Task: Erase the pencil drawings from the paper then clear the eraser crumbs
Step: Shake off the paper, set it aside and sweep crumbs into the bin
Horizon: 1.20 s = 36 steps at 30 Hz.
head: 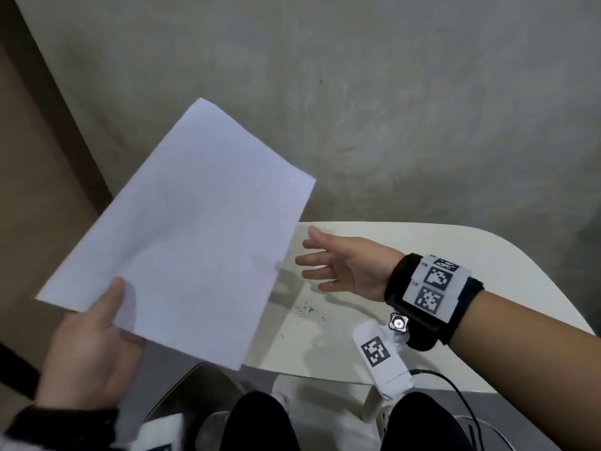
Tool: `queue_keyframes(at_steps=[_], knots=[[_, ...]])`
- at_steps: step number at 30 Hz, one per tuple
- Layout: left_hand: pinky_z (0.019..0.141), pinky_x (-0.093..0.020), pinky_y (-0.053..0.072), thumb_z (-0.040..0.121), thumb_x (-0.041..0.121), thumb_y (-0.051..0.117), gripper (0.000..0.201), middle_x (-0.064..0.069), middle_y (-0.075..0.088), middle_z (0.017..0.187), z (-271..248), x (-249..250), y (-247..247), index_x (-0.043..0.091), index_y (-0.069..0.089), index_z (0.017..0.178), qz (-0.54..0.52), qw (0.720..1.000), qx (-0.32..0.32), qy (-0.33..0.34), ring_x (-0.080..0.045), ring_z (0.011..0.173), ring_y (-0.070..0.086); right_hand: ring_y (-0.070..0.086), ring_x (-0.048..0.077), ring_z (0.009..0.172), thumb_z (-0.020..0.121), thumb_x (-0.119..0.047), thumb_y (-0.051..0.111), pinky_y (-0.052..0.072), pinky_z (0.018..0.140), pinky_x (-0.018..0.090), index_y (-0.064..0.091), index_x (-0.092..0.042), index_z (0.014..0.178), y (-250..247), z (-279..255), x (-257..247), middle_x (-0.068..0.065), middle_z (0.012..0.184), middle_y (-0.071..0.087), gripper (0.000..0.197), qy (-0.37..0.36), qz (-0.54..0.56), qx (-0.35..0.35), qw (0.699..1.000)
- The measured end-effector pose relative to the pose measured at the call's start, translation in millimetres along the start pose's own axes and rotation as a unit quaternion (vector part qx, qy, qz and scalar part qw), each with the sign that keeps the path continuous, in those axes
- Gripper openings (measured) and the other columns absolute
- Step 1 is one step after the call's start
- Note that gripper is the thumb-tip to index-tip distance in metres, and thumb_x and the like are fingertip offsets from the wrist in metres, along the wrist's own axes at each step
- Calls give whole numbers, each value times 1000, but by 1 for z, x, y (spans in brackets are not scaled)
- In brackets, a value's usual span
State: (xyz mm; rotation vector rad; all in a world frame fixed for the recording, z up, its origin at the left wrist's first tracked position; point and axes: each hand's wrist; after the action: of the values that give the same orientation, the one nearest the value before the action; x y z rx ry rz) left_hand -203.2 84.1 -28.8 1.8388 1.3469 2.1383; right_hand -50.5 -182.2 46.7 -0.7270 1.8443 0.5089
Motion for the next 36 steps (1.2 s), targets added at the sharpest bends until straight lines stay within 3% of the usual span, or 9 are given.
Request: queue_keyframes(at_steps=[4,6,10,13,18,22,26,30,36], knots=[[79,-36,59,87,34,61,49,-6,70,121,-27,-20,80,13,58,131,89,992,-90,22,-24,104,70,64,25,94,90,-20,62,51,86,37,57,-18,115,-18,-4,-2,10,117,65,26,-82,70,63,992],[84,-35,58,96,20,49,38,-4,70,122,-35,-32,99,15,56,132,97,986,-136,14,-23,109,68,64,25,94,92,-1,55,53,82,35,58,-11,120,-39,-5,-4,12,118,66,30,-105,52,137,984],[76,-34,60,89,21,65,32,-8,71,119,-45,-50,117,18,66,121,184,956,-224,-34,-26,104,70,65,25,94,93,1,53,53,81,35,59,-9,121,-94,-21,-13,8,110,68,31,-77,-21,205,976],[74,-29,58,71,46,78,41,-9,72,114,-45,-52,115,30,73,109,237,925,-293,-44,-25,99,71,65,30,89,85,-7,62,51,84,41,62,-3,112,-135,-36,-26,18,103,69,27,-38,-146,232,961],[70,-31,61,36,69,88,77,-11,74,106,-48,-37,93,32,76,103,256,929,-266,-23,-33,91,73,67,26,92,70,-33,68,51,88,37,65,-24,82,-194,-45,-51,4,96,71,16,57,-455,255,851],[60,-38,62,19,61,95,87,-15,73,106,-44,-24,58,26,79,96,268,937,-209,-77,-37,80,73,60,24,108,86,-19,62,44,91,29,62,-17,116,-215,-40,-48,3,113,65,31,124,-606,263,740],[52,-42,60,62,30,81,26,-17,72,109,-34,-23,25,27,80,88,238,953,-145,-114,-38,72,73,57,25,119,87,-16,64,45,93,27,56,-10,130,-229,-19,-33,8,129,60,44,173,-660,256,684],[56,-46,60,93,6,40,45,-17,72,110,-24,-30,0,27,80,89,250,951,-130,-123,-40,74,73,64,25,112,79,-17,73,52,89,34,59,-3,124,-243,-2,-16,12,122,66,49,231,-684,229,653],[54,-42,60,83,9,46,38,-18,73,107,-30,-32,6,22,81,88,251,954,-124,-106,-37,72,73,57,33,114,77,-23,73,49,85,34,46,-11,128,-243,-2,-13,12,126,53,59,217,-705,283,613]])
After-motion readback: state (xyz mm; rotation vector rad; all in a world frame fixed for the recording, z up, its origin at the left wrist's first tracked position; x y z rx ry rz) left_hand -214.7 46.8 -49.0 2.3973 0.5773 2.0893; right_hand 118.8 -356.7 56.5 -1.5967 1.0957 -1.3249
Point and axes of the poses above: each hand's wrist, its own z-axis towards the middle knuckle, its own y-axis out of the palm, x = y × z
